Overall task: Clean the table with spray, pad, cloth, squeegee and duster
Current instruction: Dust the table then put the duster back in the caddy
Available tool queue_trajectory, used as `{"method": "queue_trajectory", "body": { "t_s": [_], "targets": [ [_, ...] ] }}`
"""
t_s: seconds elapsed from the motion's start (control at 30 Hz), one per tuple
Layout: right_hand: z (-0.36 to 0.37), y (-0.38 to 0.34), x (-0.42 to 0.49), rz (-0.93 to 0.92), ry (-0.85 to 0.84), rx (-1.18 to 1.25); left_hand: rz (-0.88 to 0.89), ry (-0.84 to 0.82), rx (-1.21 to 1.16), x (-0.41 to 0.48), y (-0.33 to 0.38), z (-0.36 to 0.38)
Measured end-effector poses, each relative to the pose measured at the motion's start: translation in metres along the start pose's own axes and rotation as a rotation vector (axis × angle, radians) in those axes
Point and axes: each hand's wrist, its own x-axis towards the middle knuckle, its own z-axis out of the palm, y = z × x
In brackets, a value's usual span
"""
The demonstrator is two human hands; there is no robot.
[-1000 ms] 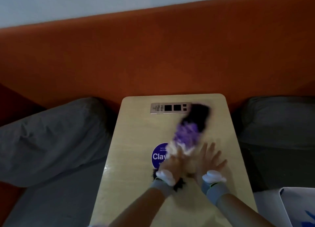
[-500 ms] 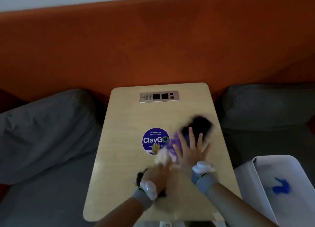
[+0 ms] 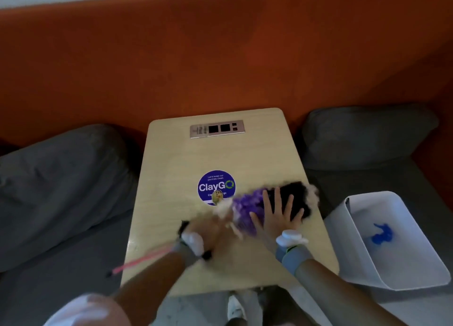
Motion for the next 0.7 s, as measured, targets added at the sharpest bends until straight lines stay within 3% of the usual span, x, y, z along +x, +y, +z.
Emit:
{"method": "queue_trajectory", "body": {
  "t_s": [0.07, 0.13, 0.23, 0.33, 0.37, 0.43, 0.57, 0.6, 0.7],
  "targets": [
    [0.008, 0.013, -0.008, -0.020, -0.065, -0.030, -0.293, -0.067, -0.055, 0.021, -0.016, -0.020],
    [0.014, 0.021, -0.020, 0.013, -0.118, -0.013, -0.543, 0.031, -0.077, 0.039, -0.017, -0.032],
    [0.026, 0.028, -0.045, 0.072, -0.202, 0.062, -0.389, 0.008, -0.037, 0.033, 0.025, -0.012],
    [0.030, 0.035, -0.060, 0.068, -0.265, 0.007, 0.102, -0.129, 0.274, 0.005, 0.046, 0.018],
    [0.029, 0.037, -0.062, 0.064, -0.276, -0.006, 0.170, -0.119, 0.324, 0.008, 0.033, 0.017],
    [0.030, 0.041, -0.069, 0.074, -0.281, 0.025, 0.072, -0.100, 0.378, 0.019, 0.008, 0.009],
    [0.037, 0.051, -0.079, 0.054, -0.274, 0.033, -0.538, 0.025, 0.035, 0.018, -0.013, -0.022],
    [0.038, 0.053, -0.079, 0.040, -0.278, 0.034, -0.542, 0.023, 0.063, 0.010, -0.001, -0.023],
    [0.039, 0.055, -0.078, 0.037, -0.279, 0.029, -0.318, -0.030, 0.185, -0.017, 0.043, 0.006]
  ]
}}
